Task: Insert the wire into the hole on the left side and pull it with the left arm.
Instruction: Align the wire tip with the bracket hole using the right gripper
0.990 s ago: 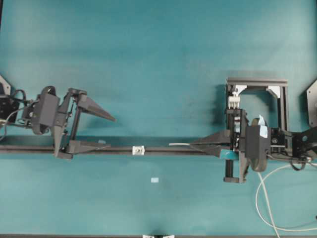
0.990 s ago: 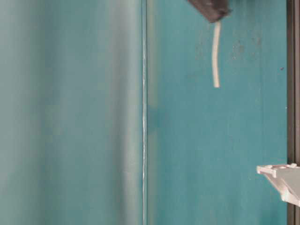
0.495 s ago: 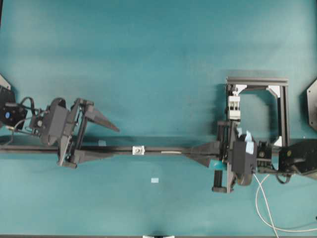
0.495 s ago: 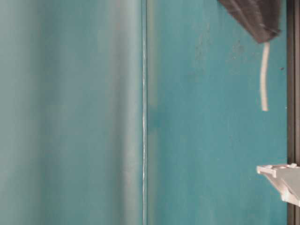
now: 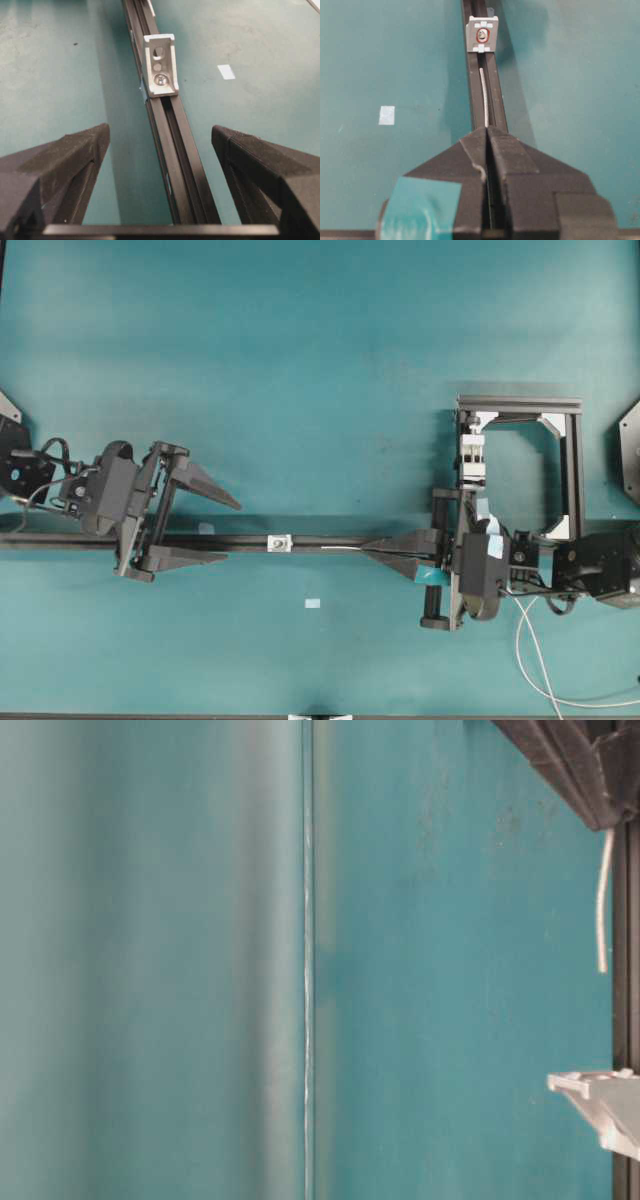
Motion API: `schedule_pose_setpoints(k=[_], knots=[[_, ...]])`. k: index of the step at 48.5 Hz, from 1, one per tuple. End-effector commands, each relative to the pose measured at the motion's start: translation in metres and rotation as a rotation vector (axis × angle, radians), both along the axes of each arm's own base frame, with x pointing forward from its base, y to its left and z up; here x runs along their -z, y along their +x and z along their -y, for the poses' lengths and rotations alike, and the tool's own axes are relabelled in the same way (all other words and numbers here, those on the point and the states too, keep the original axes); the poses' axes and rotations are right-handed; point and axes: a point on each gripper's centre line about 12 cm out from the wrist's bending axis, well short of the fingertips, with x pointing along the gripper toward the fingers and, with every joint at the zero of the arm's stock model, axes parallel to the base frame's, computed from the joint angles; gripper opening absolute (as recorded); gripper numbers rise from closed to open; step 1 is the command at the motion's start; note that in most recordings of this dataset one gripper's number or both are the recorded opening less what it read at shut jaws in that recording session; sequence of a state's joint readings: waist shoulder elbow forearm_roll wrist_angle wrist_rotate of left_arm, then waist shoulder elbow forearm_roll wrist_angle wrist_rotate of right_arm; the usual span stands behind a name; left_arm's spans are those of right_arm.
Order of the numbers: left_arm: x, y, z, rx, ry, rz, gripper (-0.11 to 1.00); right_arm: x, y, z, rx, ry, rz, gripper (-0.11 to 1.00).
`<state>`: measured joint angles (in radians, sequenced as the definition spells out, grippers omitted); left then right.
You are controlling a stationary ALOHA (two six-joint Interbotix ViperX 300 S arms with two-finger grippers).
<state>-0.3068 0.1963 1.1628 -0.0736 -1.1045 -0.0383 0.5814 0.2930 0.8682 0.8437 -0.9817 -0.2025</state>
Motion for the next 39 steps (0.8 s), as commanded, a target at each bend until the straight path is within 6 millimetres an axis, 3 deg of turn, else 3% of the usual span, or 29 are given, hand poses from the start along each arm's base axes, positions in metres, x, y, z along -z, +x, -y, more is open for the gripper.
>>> schedule_pose_setpoints(k=[1, 39], knots=[[-0.0049, 0.0021, 0.0019, 0.003, -0.006, 0.024, 0.62, -0.0063, 0.0029, -0.0023, 0.004, 0.003, 0.037, 0.05], [-0.0056, 0.0044, 0.0022, 0.002, -0.007, 0.025, 0.62, -0.0004, 0.001, 0.0006, 0.012, -0.019, 0.04, 0.05]])
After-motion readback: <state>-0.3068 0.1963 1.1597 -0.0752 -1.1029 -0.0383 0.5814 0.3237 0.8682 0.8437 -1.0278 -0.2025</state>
